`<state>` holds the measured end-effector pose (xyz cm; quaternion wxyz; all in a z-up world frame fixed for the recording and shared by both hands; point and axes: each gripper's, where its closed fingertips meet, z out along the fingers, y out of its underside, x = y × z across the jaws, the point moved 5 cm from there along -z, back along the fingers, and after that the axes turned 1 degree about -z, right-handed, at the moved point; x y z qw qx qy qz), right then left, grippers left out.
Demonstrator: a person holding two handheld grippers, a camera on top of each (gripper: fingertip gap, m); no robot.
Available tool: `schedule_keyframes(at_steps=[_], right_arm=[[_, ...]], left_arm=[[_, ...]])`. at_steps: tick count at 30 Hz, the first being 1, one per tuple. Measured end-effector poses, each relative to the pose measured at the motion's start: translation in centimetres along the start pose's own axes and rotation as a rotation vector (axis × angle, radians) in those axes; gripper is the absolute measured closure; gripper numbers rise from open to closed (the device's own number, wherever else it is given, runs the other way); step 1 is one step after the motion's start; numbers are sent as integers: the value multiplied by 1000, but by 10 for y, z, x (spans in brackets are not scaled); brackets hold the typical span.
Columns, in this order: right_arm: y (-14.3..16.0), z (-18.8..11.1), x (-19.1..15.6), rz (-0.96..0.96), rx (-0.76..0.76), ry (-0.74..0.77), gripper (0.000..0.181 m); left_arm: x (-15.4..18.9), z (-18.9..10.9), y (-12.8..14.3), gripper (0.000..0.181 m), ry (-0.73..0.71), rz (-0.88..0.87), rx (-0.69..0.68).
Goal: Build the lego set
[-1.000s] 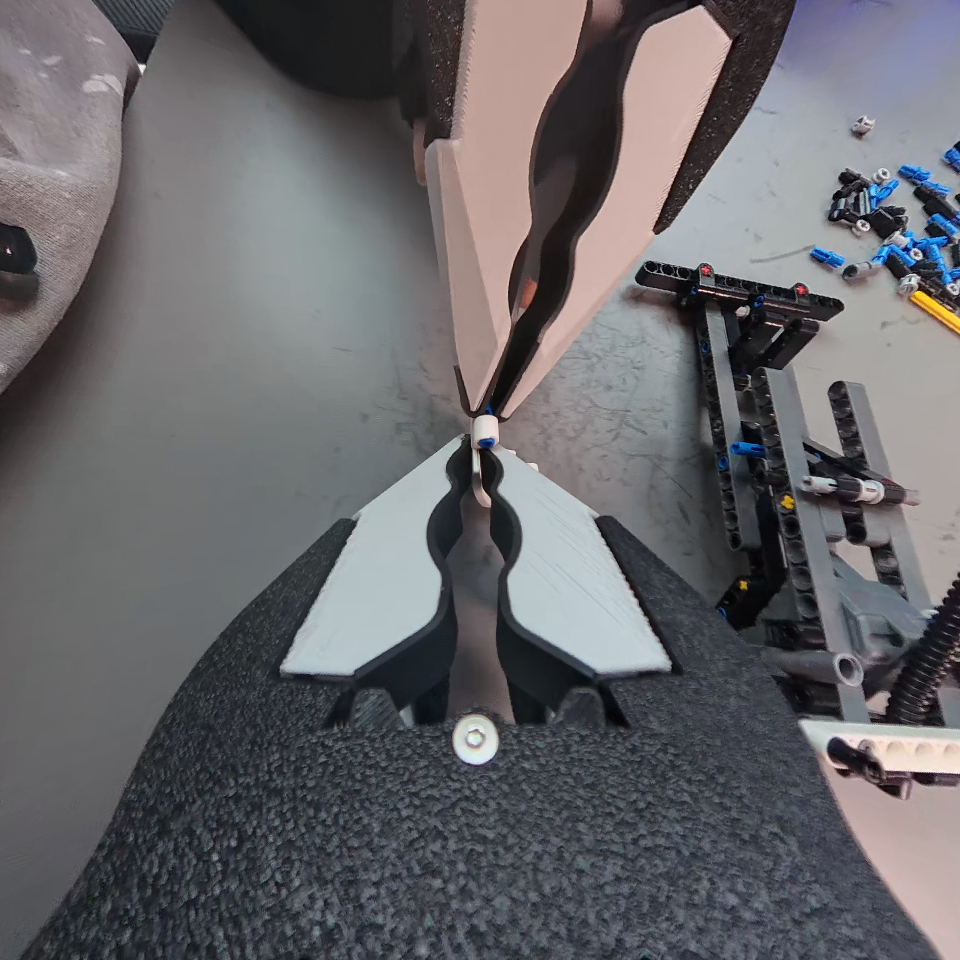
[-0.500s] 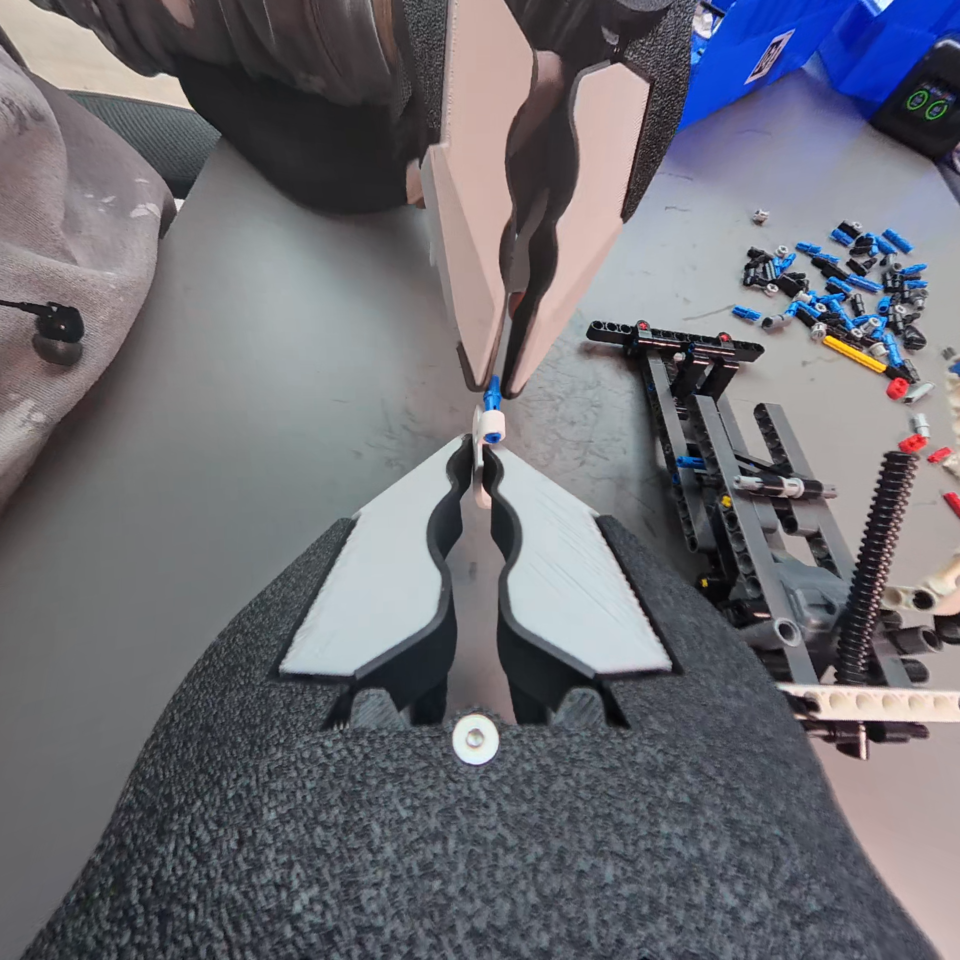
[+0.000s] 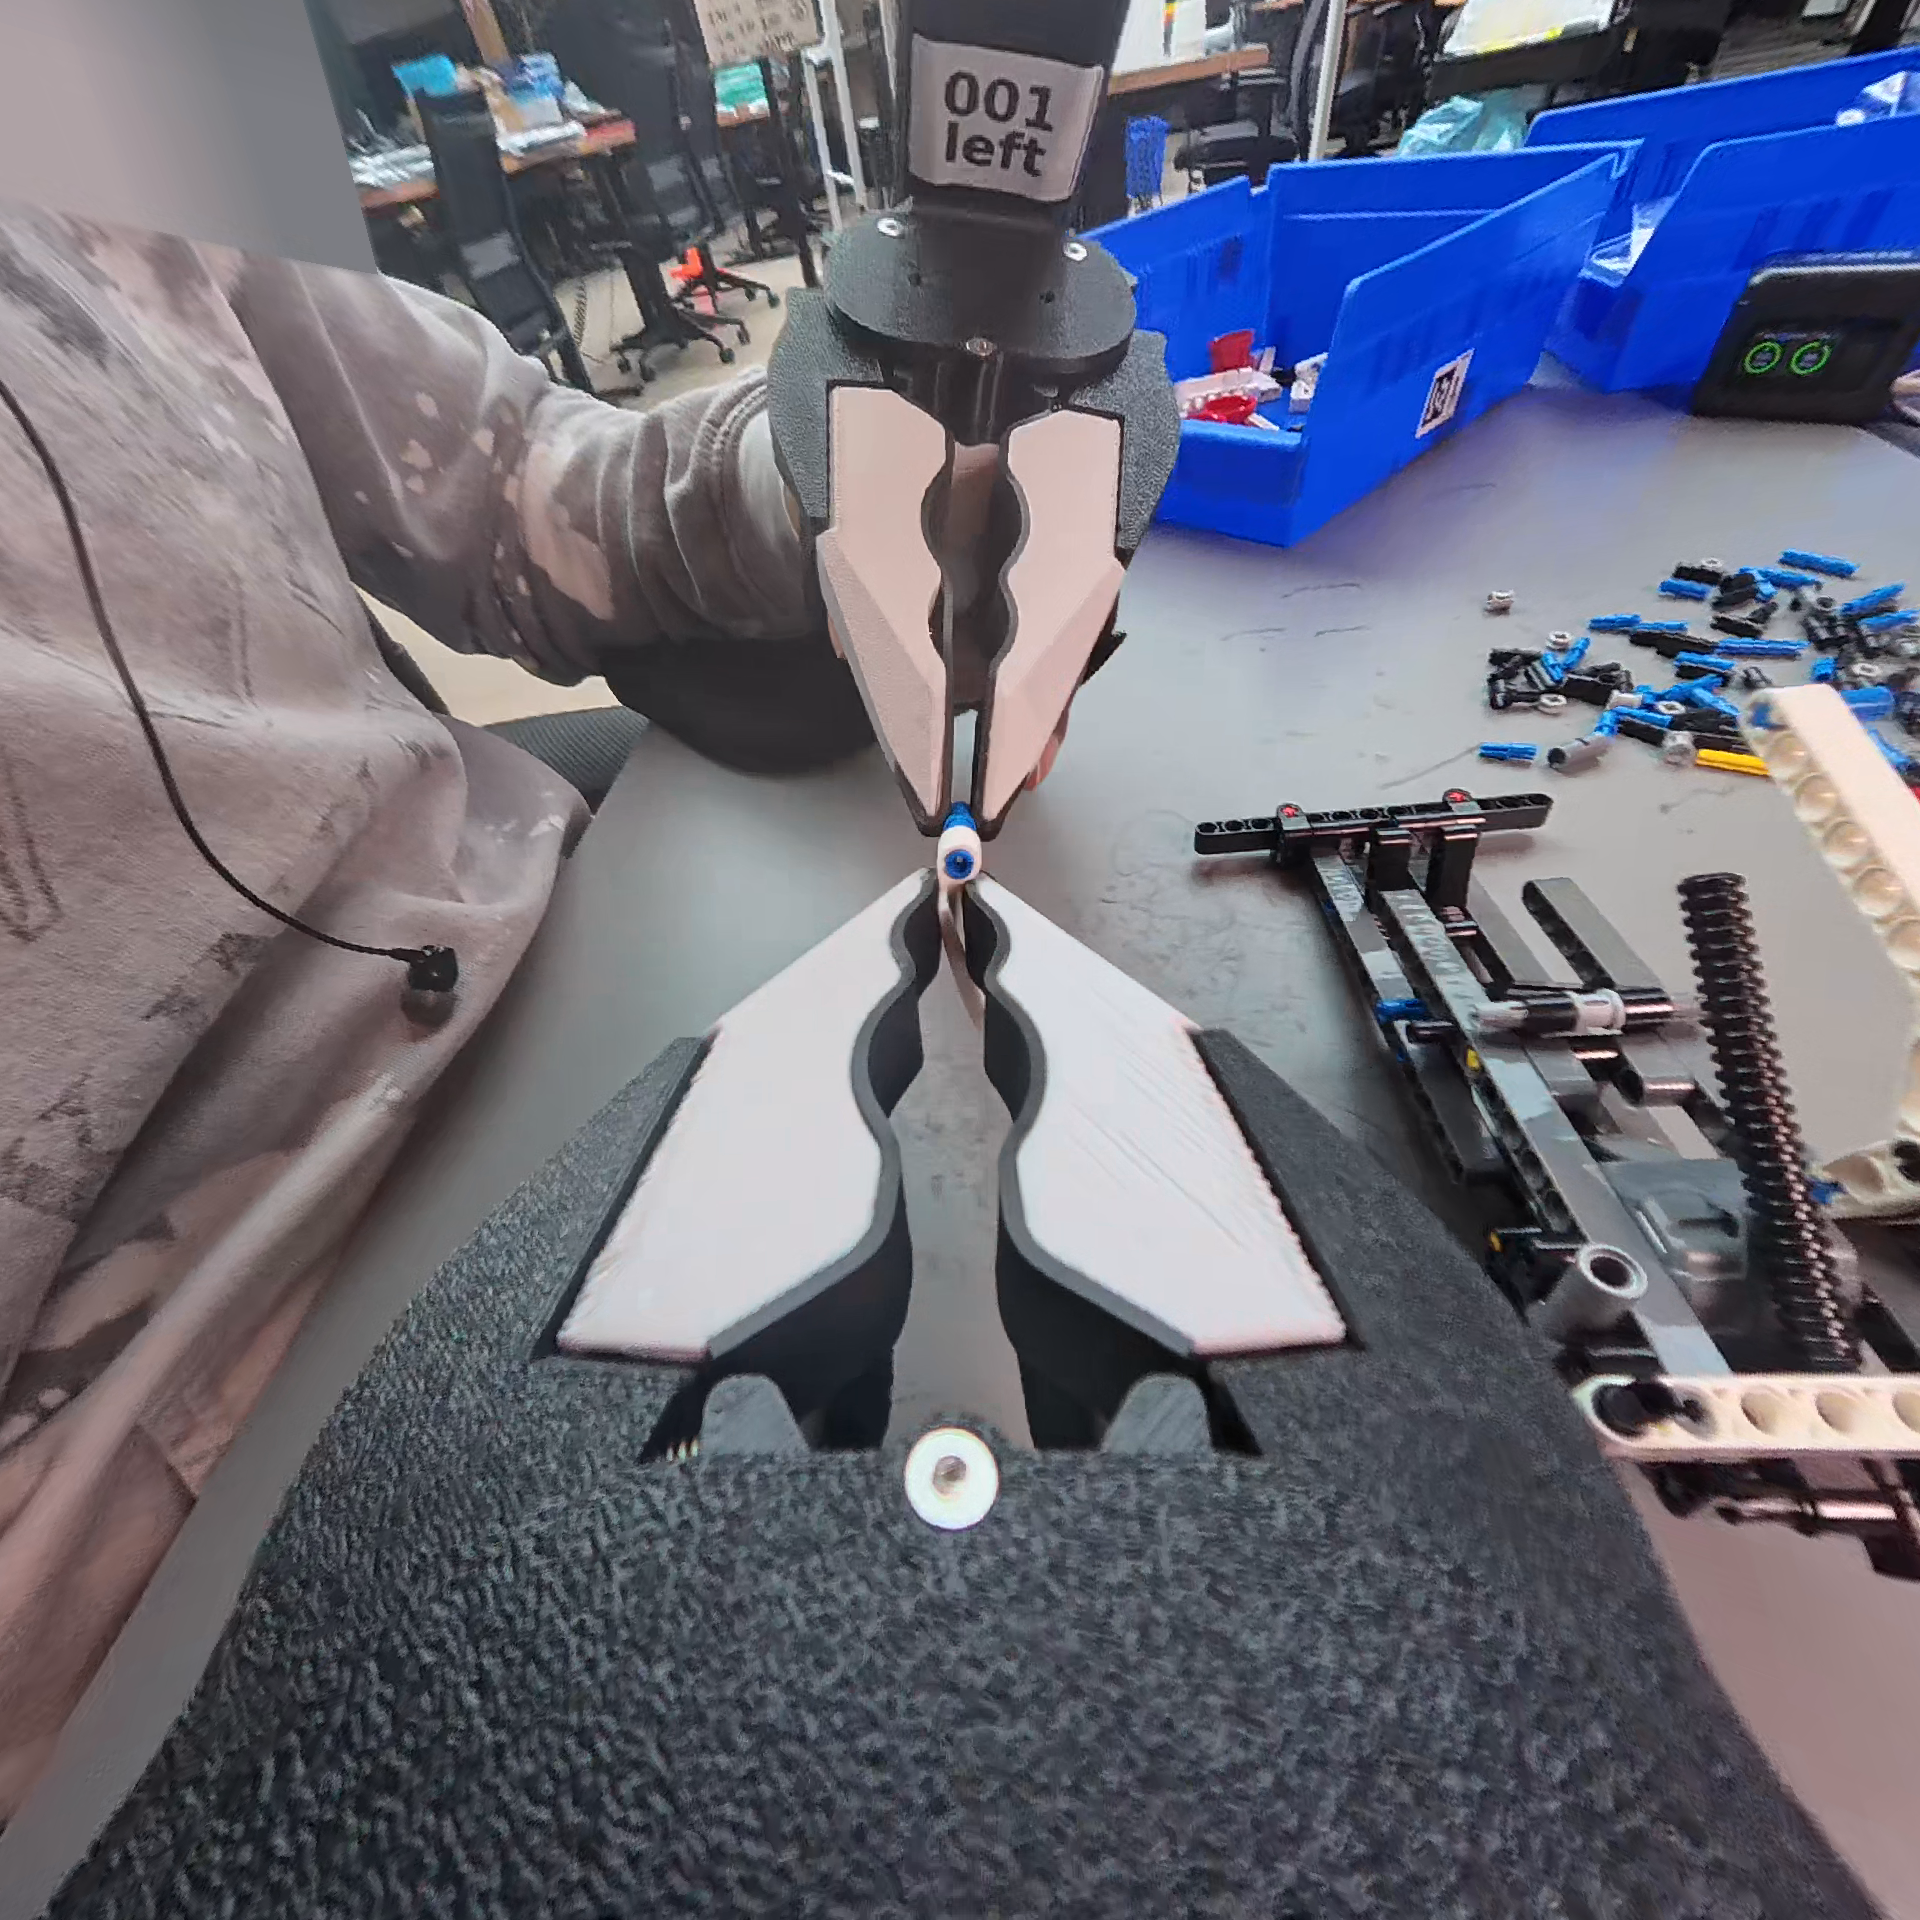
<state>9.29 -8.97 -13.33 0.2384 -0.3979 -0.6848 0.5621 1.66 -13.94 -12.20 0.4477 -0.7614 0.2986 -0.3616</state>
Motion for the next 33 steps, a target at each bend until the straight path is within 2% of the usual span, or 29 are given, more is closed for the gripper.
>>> schedule_keyframes(at_steps=[2, 8, 13, 17, 24, 28, 30, 32, 33], right_arm=[[-3, 0, -3, -24, 10, -4, 179], [2, 6, -8, -134, -112, 22, 180], [14, 11, -9, -157, -205, 15, 180], [16, 12, -9, -147, -213, 1, 180], [29, 15, -10, -137, -308, -30, 180], [22, 11, -6, -104, -229, -27, 180], [12, 6, -2, -70, -119, -19, 180], [3, 0, -2, -25, -27, -49, 179], [1, -2, -1, -10, 2, -54, 179]], left_arm=[[2, -2, -1, 178, 14, -3, 6], [5, 1, 10, 179, 32, -13, -50], [3, 10, 20, 179, 40, -33, -98], [3, 12, 20, 180, 52, -59, -91], [2, 21, 31, 180, 49, -79, -162], [-2, 16, 22, 178, 77, -101, -104], [-3, 9, 10, 175, 88, -90, -31], [-5, 4, 5, 158, 79, -95, 5], [-7, 3, 6, 156, 67, -96, 12]])
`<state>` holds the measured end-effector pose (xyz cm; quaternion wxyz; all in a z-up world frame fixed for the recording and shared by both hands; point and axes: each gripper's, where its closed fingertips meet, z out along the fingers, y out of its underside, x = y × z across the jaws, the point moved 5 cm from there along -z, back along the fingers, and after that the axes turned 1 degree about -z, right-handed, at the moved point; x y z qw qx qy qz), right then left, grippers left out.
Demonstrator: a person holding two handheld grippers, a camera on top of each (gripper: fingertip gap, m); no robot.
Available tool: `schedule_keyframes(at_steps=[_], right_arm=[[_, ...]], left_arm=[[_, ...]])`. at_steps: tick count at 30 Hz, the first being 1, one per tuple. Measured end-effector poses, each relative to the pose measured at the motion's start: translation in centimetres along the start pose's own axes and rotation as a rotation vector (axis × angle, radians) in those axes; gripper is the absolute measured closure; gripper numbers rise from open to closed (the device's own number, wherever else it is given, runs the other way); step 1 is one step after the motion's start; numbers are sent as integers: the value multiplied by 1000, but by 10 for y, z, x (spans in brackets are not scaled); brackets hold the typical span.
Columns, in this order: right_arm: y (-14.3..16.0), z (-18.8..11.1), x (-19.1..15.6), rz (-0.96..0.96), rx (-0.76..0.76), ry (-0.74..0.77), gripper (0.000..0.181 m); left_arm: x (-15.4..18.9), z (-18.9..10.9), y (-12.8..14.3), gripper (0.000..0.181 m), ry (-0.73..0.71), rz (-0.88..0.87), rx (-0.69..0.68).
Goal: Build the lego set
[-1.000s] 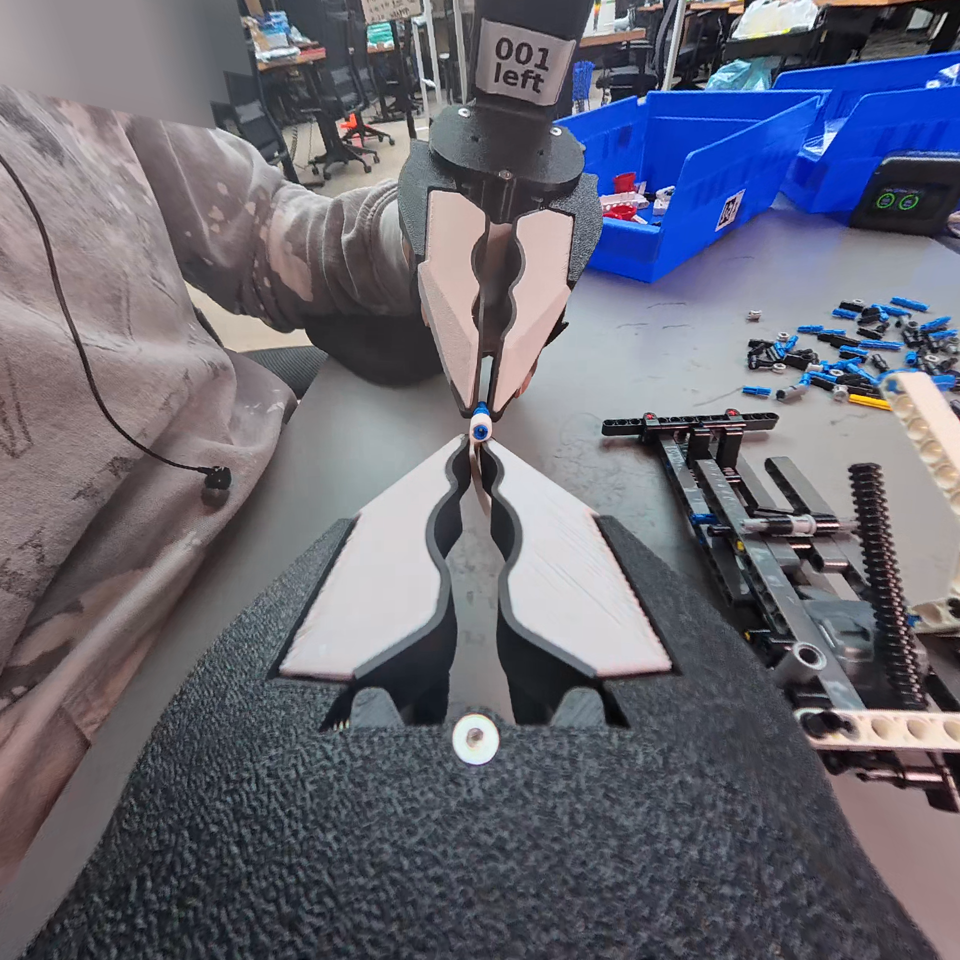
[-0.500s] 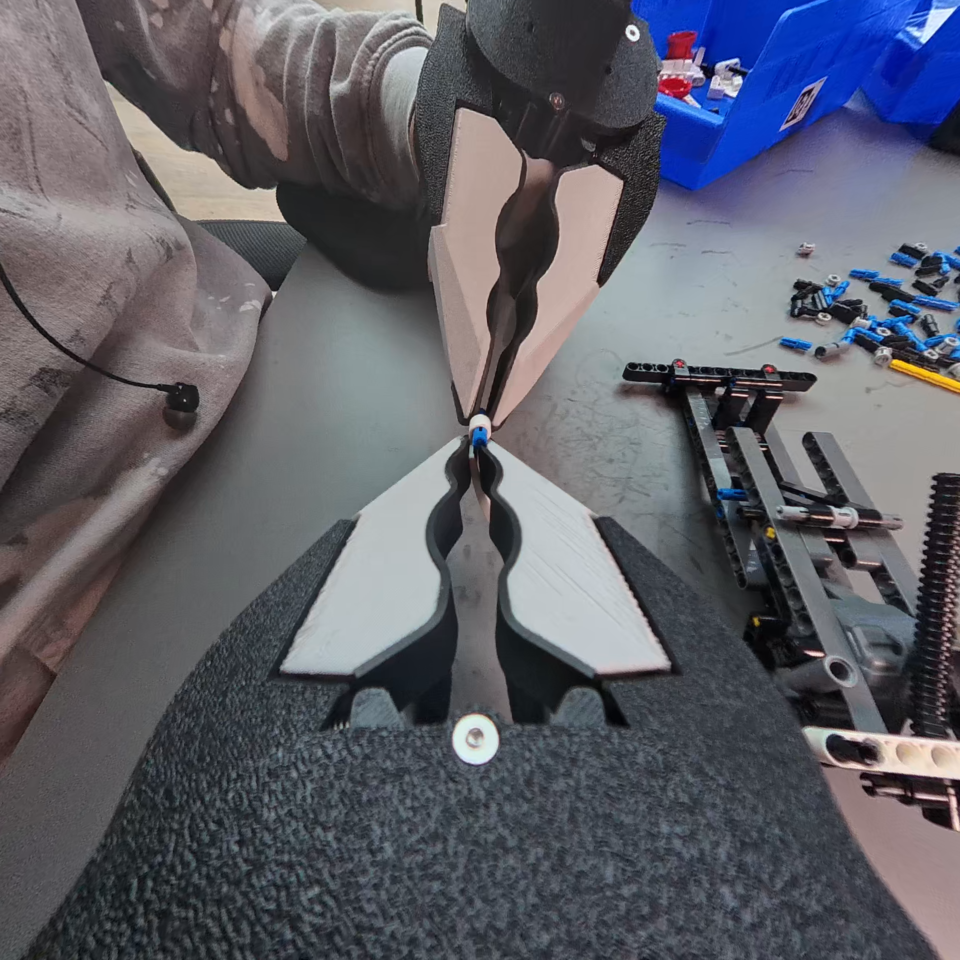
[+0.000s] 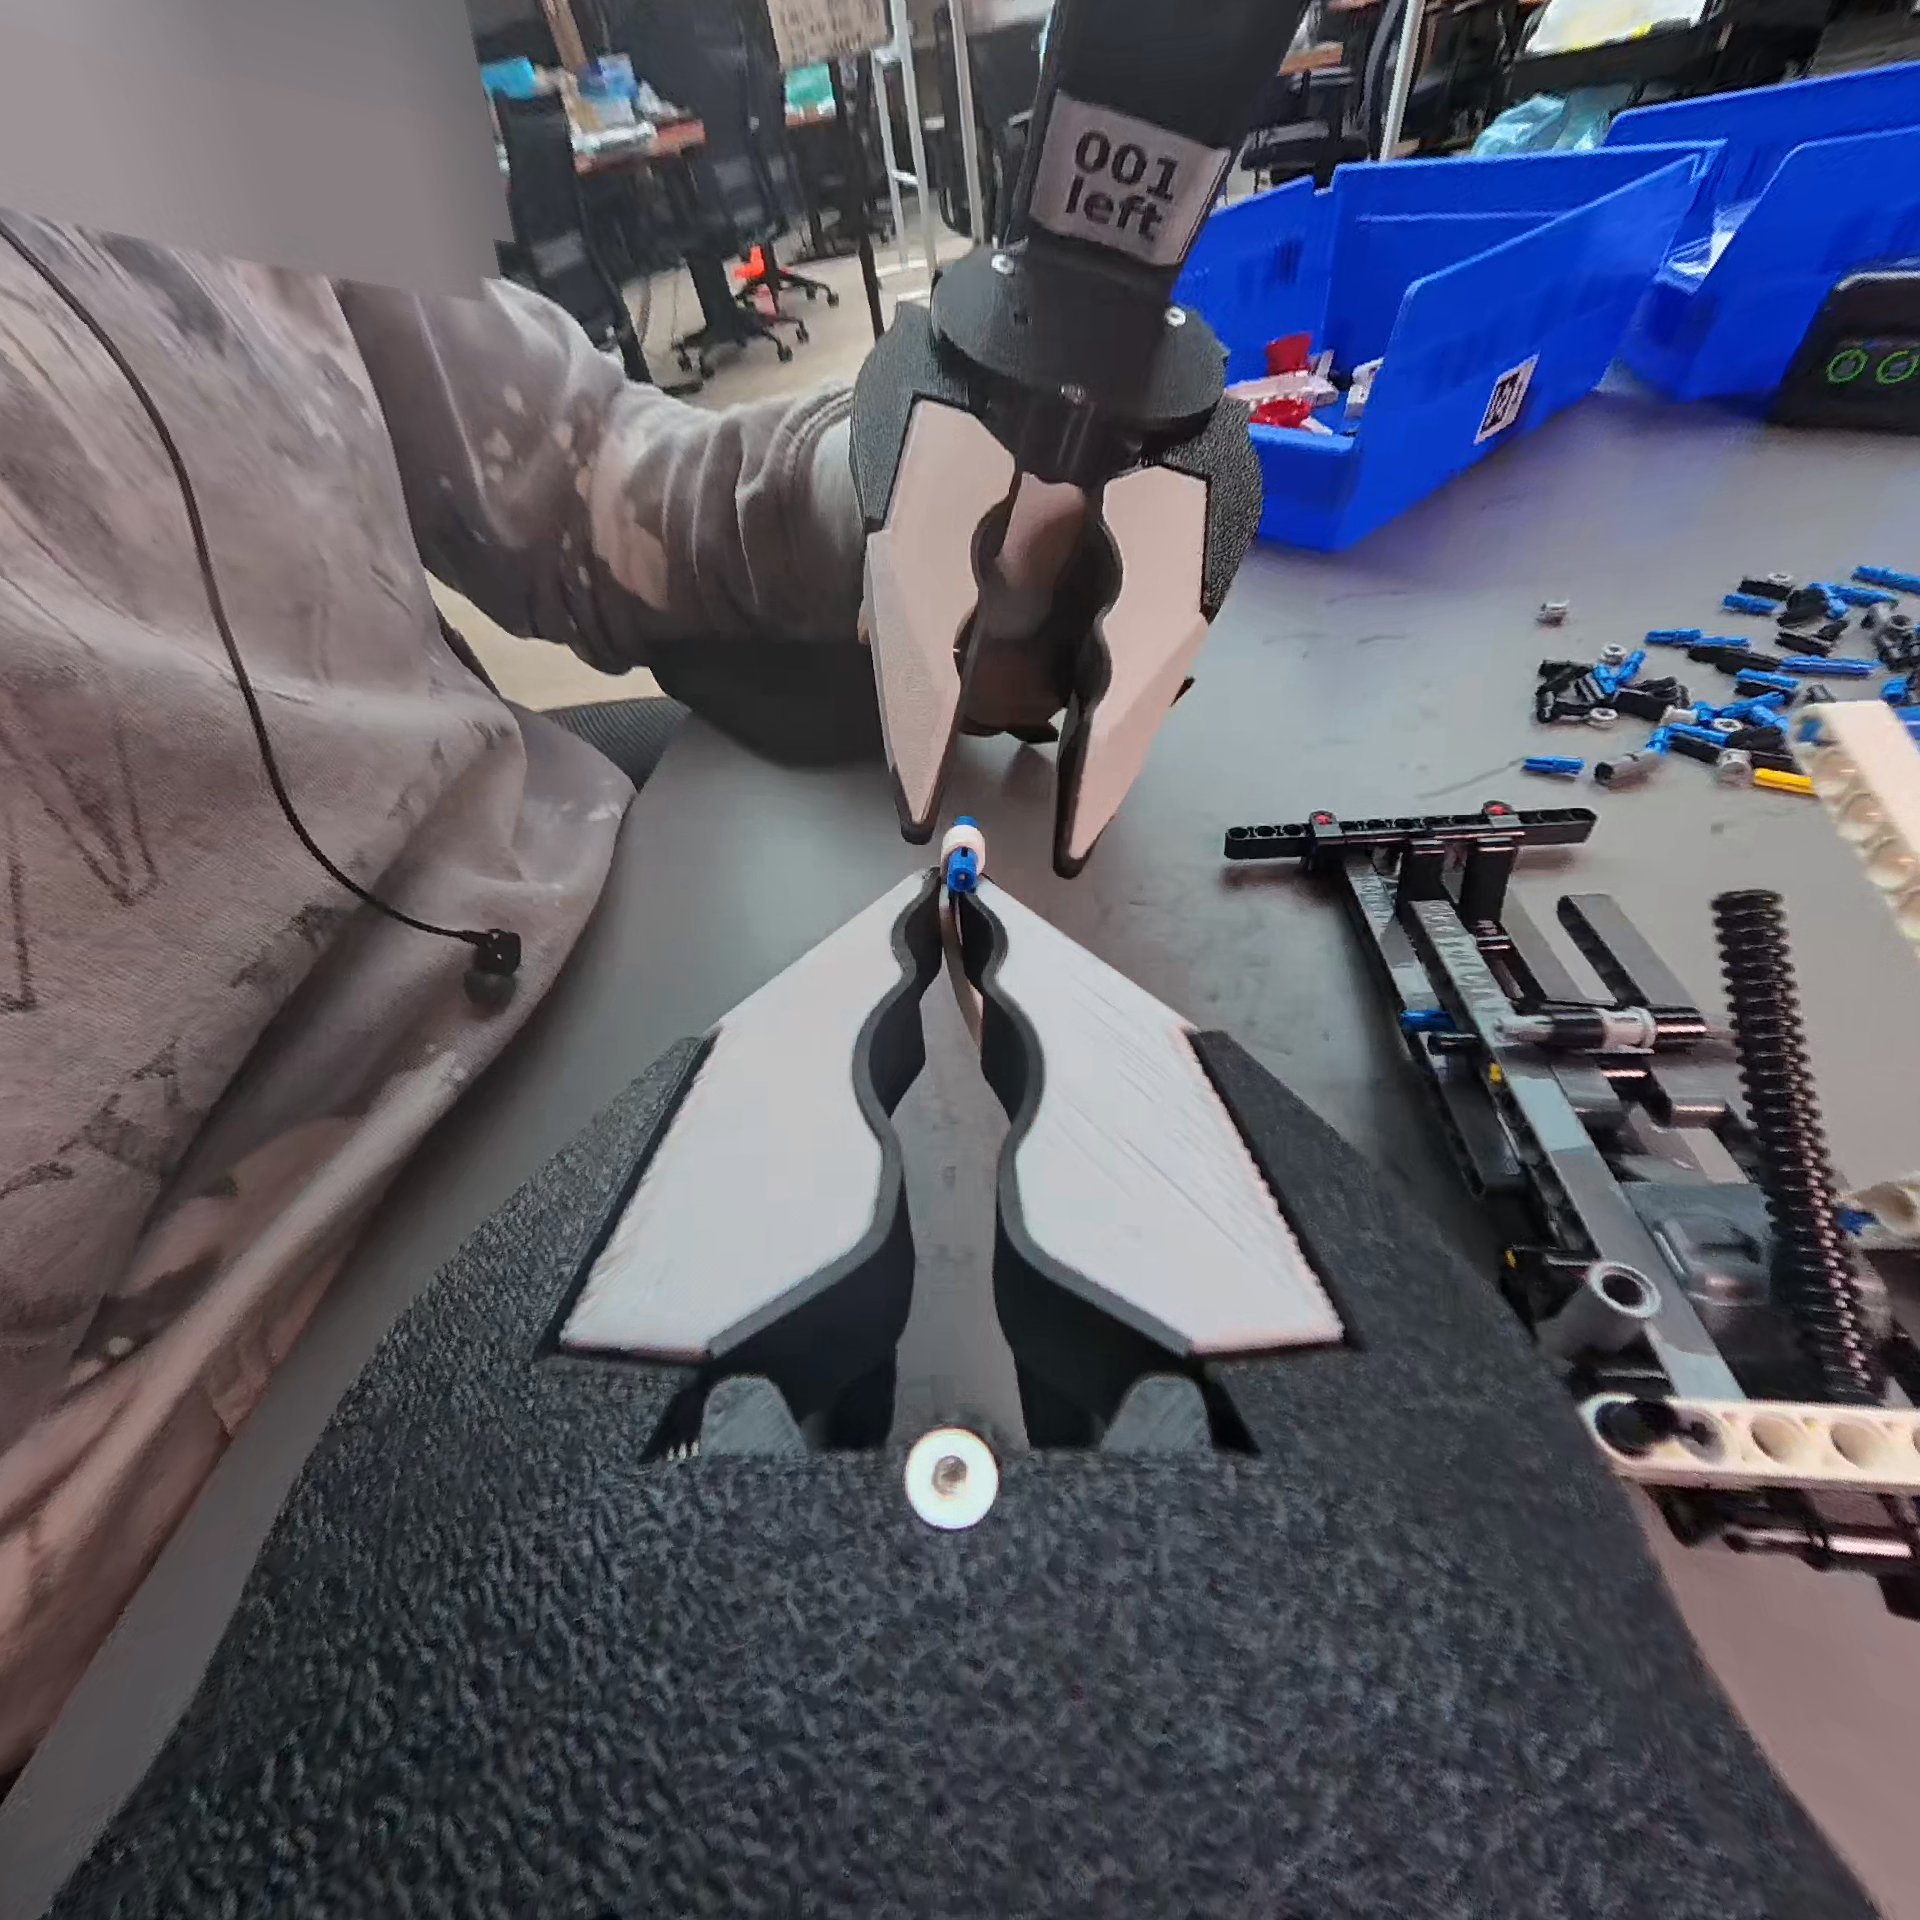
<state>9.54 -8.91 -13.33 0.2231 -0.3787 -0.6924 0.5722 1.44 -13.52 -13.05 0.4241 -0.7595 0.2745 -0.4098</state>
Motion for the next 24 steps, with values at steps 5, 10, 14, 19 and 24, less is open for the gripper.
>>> schedule_keyframes(at_steps=[5, 10, 14, 19, 24], right_arm=[[-7, -3, 0, 40, 71, -24, 179], [-7, 1, -1, 24, 64, 1, 179], [-7, 0, 2, 12, 70, 39, 179], [-6, 0, 1, 10, 63, 44, 179], [-6, 4, -4, -8, 48, 33, 179]], left_arm=[[8, -3, -6, 157, 51, -34, 80], [11, -5, -12, 162, 75, -63, 171], [9, -8, -14, 168, 28, -12, 204], [9, -5, -12, 170, -23, 48, 193], [12, -1, -11, 177, -21, 83, 178]])
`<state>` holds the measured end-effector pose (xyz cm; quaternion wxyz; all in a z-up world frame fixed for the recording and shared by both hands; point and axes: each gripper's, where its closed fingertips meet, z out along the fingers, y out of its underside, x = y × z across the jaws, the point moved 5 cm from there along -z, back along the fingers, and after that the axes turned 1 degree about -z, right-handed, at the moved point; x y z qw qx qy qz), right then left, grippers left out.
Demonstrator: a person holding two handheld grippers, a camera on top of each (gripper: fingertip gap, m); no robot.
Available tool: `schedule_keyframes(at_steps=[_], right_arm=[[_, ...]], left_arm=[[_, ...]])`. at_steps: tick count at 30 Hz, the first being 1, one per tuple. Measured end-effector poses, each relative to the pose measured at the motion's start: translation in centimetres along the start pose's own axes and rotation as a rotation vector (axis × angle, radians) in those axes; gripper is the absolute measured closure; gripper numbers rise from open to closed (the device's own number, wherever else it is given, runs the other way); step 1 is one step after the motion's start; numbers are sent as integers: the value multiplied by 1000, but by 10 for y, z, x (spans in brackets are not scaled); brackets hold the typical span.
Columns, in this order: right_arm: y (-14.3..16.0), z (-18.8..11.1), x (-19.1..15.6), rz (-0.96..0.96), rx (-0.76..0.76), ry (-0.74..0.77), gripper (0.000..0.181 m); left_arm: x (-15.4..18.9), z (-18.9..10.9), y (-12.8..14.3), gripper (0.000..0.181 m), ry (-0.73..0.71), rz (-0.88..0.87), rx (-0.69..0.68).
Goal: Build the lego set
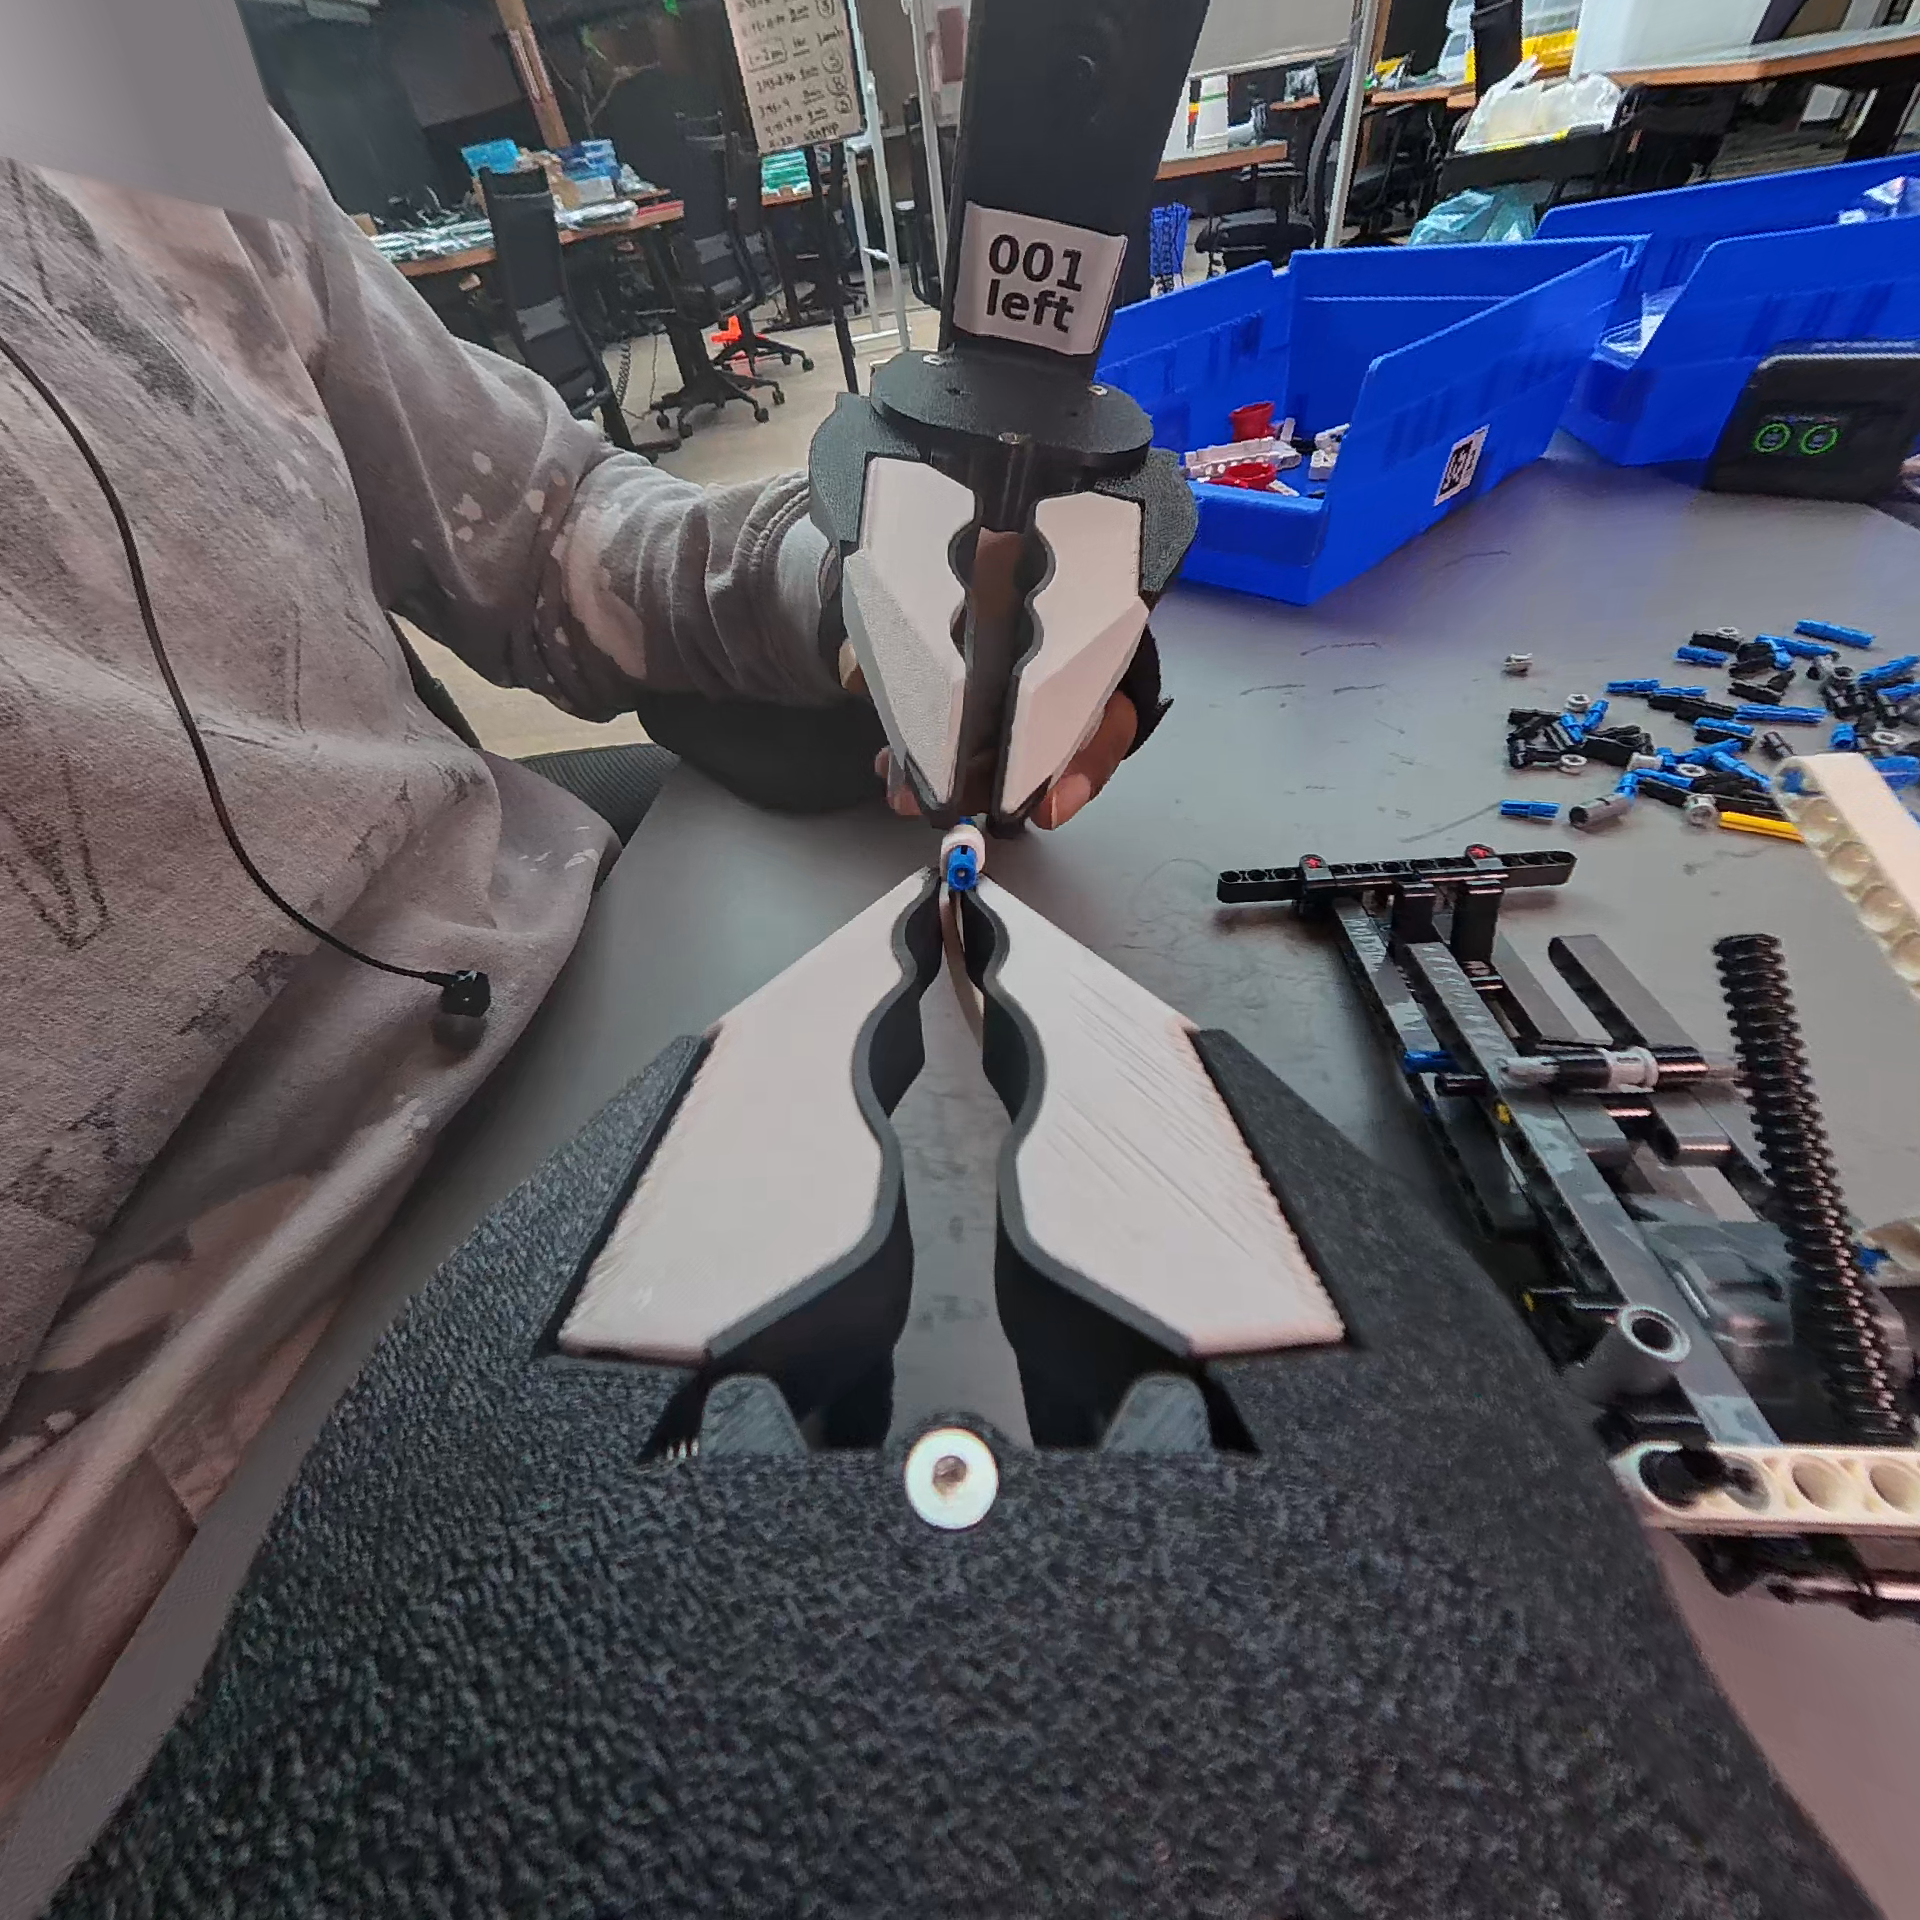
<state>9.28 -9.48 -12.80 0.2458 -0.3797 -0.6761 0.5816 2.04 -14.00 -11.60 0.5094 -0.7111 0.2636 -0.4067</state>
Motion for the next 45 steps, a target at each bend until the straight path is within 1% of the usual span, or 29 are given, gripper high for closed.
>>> schedule_keyframes(at_steps=[3, 11, 17, 23, 30, 33, 35, 38, 43, 45], right_arm=[[0, 0, 0, -4, -2, 6, 179], [0, 0, 1, 7, 12, -7, 179], [-1, 0, 2, 8, 24, 11, 179], [-5, -1, 5, 28, 63, 30, 179], [-5, -2, 7, 27, 68, 47, 179], [-5, -1, 7, 25, 62, 52, 179], [-4, 0, 6, 16, 53, 54, 179], [-3, 2, 4, 1, 39, 54, 179], [-4, 2, 5, -8, 50, 78, 179], [-5, 2, 8, -10, 60, 99, 179]], left_arm=[[0, 0, 0, 179, 1, 4, -3], [0, 0, -1, 180, 23, -11, -2], [-1, -2, -2, 181, 9, 3, 9], [-6, -4, -4, 181, -3, -17, 25], [-9, -5, -5, 181, -10, -44, 34], [-9, -5, -4, 168, -2, -55, 37], [-9, -4, -3, 166, -2, -54, 28], [-5, -2, -2, 174, 15, -44, 9], [-7, -4, -4, 176, 0, -57, 19], [-10, -6, -6, 179, -16, -61, 32]])
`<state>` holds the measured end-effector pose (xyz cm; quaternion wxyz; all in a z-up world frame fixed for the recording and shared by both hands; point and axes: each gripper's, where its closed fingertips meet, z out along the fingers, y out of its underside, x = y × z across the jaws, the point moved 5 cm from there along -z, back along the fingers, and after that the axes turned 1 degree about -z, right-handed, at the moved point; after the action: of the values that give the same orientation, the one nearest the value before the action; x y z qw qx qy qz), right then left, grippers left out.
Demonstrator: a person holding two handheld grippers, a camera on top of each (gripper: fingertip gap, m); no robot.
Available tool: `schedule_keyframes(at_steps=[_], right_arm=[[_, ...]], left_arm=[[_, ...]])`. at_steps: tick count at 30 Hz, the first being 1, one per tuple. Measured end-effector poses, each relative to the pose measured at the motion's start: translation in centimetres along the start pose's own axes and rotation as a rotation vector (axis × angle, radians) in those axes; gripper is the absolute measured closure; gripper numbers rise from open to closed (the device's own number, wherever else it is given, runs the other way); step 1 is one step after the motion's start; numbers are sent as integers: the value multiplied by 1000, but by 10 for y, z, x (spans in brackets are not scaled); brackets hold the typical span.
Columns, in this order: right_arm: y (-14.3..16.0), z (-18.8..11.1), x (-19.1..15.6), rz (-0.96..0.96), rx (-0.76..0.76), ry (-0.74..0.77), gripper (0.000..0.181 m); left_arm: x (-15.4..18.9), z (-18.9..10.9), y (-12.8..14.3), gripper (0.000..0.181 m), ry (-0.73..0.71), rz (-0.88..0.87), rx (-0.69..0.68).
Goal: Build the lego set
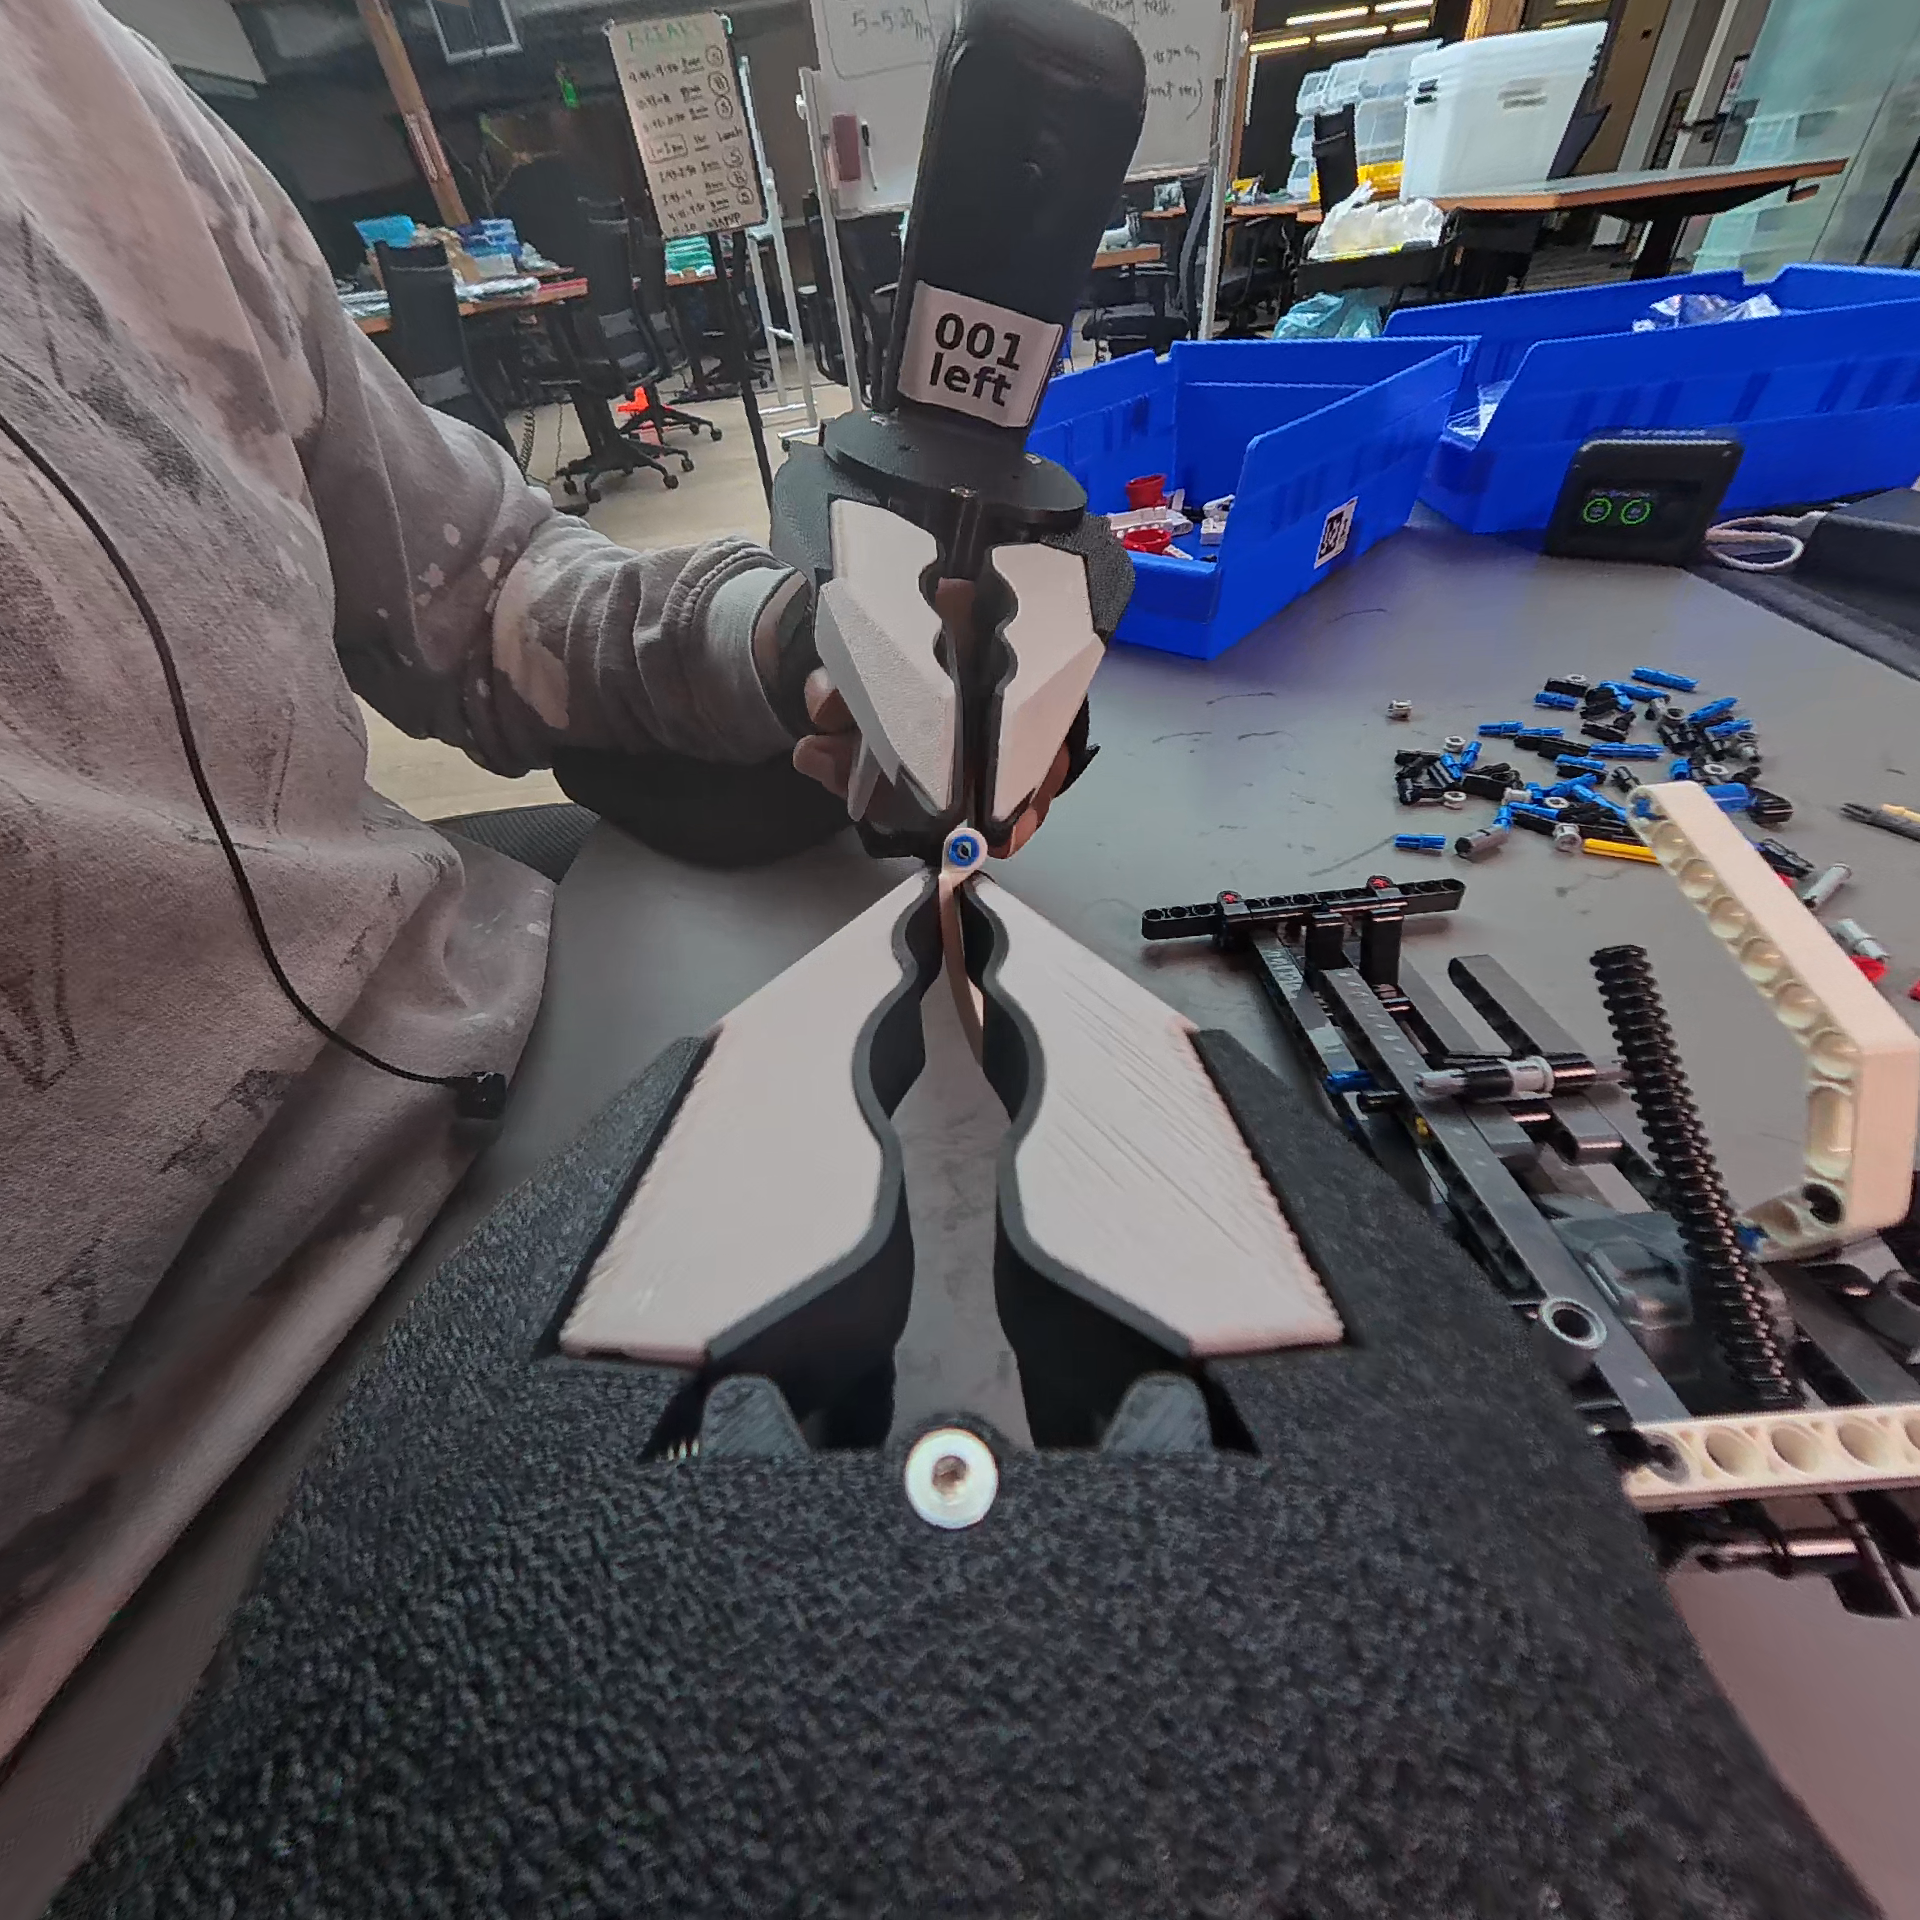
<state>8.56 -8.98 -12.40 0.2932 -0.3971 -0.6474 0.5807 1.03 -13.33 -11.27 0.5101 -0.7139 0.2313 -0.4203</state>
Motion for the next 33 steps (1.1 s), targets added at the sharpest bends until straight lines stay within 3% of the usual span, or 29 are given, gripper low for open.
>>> schedule_keyframes(at_steps=[6, 10, 18, 33], right_arm=[[-6, -8, 7, 5, 54, 45, 179], [-6, -2, 1, 5, 66, 12, 179], [-8, 0, -8, -7, 80, -42, 179], [-6, 3, -2, 46, 63, -41, 180]], left_arm=[[-5, -9, -6, 181, -60, 11, 42], [-1, -4, -3, 166, -13, -12, 26], [7, -2, 0, 176, 73, -41, -1], [0, -4, 1, 177, 51, -49, -28]])
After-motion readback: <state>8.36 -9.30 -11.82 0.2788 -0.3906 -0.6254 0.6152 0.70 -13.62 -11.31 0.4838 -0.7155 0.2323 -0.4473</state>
